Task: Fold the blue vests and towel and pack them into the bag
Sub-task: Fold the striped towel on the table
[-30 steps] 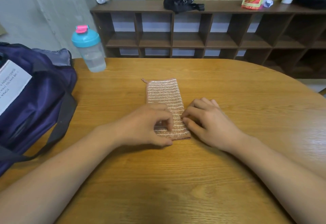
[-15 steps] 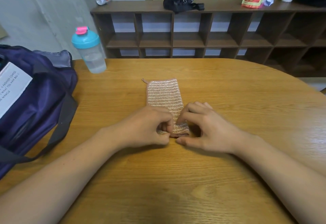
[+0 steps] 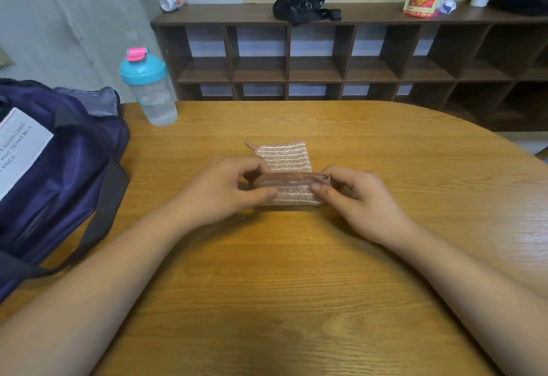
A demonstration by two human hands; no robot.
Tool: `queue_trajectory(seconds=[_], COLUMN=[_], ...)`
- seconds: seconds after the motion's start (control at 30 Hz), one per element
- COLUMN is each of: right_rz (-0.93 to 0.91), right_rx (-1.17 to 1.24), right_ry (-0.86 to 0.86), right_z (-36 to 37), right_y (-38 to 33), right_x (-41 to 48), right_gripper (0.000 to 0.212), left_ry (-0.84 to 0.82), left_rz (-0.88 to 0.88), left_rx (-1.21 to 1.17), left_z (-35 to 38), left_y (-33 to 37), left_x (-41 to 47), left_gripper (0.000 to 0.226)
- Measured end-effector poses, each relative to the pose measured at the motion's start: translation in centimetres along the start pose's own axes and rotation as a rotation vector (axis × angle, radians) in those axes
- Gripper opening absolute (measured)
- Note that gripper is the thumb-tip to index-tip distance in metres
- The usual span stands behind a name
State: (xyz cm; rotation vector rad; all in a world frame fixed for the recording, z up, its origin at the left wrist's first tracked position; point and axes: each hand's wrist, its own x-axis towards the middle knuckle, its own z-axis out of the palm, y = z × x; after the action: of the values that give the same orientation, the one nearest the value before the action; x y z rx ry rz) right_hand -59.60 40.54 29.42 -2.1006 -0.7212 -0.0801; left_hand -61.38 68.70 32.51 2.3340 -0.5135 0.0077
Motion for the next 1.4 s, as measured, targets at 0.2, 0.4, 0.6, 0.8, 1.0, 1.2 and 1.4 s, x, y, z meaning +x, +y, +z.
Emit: queue_trajectory(seconds=[0.2, 0.4, 0.6, 0.8, 1.0, 1.2, 1.4], right_rz=[0.046, 0.154, 0.326, 0.396, 0.471, 0.393, 0.329], right_rx=[0.119, 0.114, 0.032, -0.176, -0.071, -0.151, -0.28], right_ry=[0.022, -0.003, 0.002, 0.024, 0.041, -0.002, 0.088], right_z=[-0.2, 0.0, 0.4, 1.1, 1.1, 0.8, 2.0], right_y=[-0.6, 0.1, 0.4, 1.2, 1.1, 0.9, 1.4], right_x=[0.0, 2.0, 5.4, 7.7, 8.3, 8.1, 8.4], right_gripper=[0.03, 0.019, 0.021, 0.027, 0.023, 0.008, 0.02], left_ry=[0.001, 0.03, 0.168, 0.155, 0.133, 0.236, 0.307], left_rz=[-0.143, -0.277, -0.316, -0.275, -0.322, -0.382, -0.403], left_rx=[-0.277, -0.372, -0.051, 0.131, 0.124, -0.012, -0.002], left_z=[0.3, 0.3, 0.9, -0.3, 0.0, -0.3, 0.2], left_y=[-1.2, -0.7, -2.2, -3.0, -4.1, -4.7, -5.0], left_x=[0.3, 0.8, 2.4, 5.3, 6.4, 6.4, 6.4], left_gripper=[0.019, 0.019, 0.014, 0.015, 0.015, 0.012, 0.012])
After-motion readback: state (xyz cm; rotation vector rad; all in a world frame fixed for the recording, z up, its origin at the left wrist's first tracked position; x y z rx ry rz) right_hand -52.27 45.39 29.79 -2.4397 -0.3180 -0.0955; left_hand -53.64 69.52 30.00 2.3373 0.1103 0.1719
